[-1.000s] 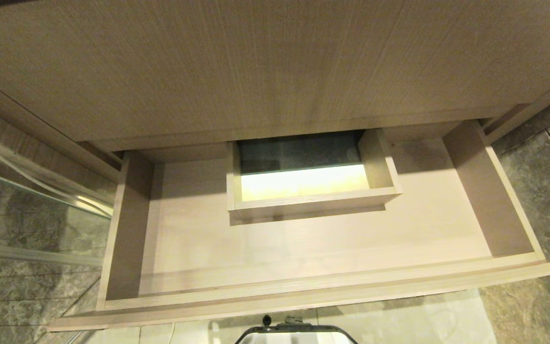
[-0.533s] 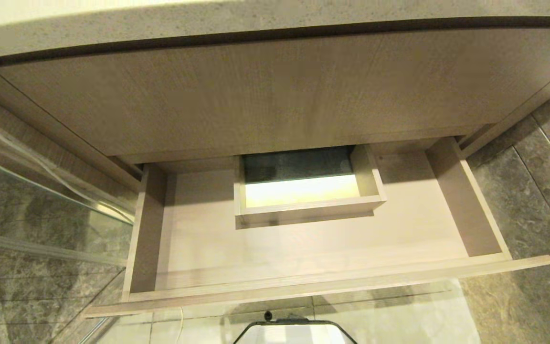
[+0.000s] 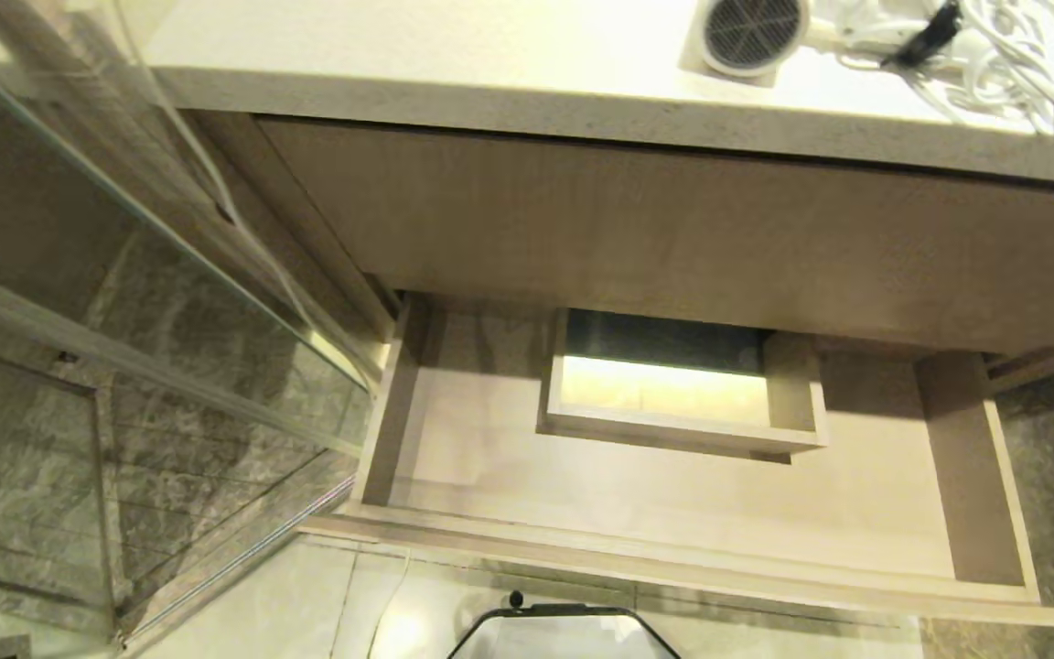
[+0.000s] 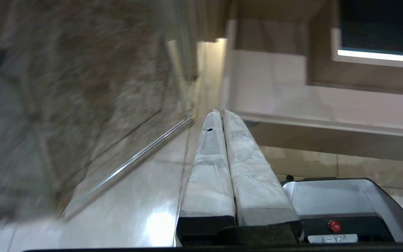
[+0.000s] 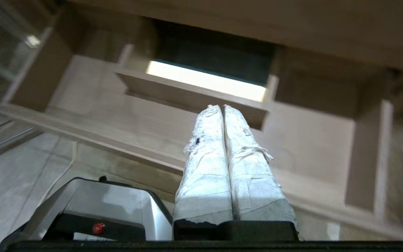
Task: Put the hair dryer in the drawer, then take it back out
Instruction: Pick up the hairdryer
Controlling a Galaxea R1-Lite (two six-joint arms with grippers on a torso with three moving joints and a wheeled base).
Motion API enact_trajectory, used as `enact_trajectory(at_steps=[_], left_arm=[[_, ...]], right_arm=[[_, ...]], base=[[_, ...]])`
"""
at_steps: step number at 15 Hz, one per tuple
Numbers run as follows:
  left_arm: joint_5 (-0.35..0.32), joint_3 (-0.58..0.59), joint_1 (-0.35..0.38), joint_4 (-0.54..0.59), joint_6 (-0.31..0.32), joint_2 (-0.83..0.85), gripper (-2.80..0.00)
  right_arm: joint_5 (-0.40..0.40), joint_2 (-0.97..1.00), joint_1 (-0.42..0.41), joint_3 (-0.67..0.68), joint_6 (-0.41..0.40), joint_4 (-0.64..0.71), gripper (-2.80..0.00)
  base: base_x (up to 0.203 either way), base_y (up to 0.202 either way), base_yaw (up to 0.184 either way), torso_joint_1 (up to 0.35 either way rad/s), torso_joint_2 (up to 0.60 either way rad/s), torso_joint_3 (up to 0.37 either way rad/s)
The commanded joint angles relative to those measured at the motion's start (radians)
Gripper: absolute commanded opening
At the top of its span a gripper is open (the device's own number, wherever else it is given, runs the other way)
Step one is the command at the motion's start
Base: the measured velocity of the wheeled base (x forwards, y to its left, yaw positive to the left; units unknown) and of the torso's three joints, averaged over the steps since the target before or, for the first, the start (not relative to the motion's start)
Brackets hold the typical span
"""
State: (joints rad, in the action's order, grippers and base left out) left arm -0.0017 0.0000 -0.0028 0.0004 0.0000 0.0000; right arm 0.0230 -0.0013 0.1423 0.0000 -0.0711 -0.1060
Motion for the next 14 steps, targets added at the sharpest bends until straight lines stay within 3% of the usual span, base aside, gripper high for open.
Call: enact_trajectory(at_steps=[1, 6, 14], left_arm=[[0.0, 0.001, 0.0, 0.0, 0.0, 0.0, -2.8], [0.0, 0.0, 0.0, 0.0, 0.0, 0.0, -2.8], [0.0, 0.002, 0.0, 0.0, 0.0, 0.0, -2.8]], right_arm=[[0.0, -0.039, 0.0, 0.04, -0.001, -0.001, -2.8], [0.0, -0.039, 0.0, 0.04, -0.001, 0.0, -2.8], [0.0, -0.039, 0.0, 0.04, -0.001, -0.001, -2.8]], base=[[0.001, -0.011, 0.17, 0.29, -0.55, -0.261], [0.0, -0.003, 0.135, 0.13, -0.25, -0.117], [0.0, 0.0, 0.0, 0.004, -0.01, -0.003]])
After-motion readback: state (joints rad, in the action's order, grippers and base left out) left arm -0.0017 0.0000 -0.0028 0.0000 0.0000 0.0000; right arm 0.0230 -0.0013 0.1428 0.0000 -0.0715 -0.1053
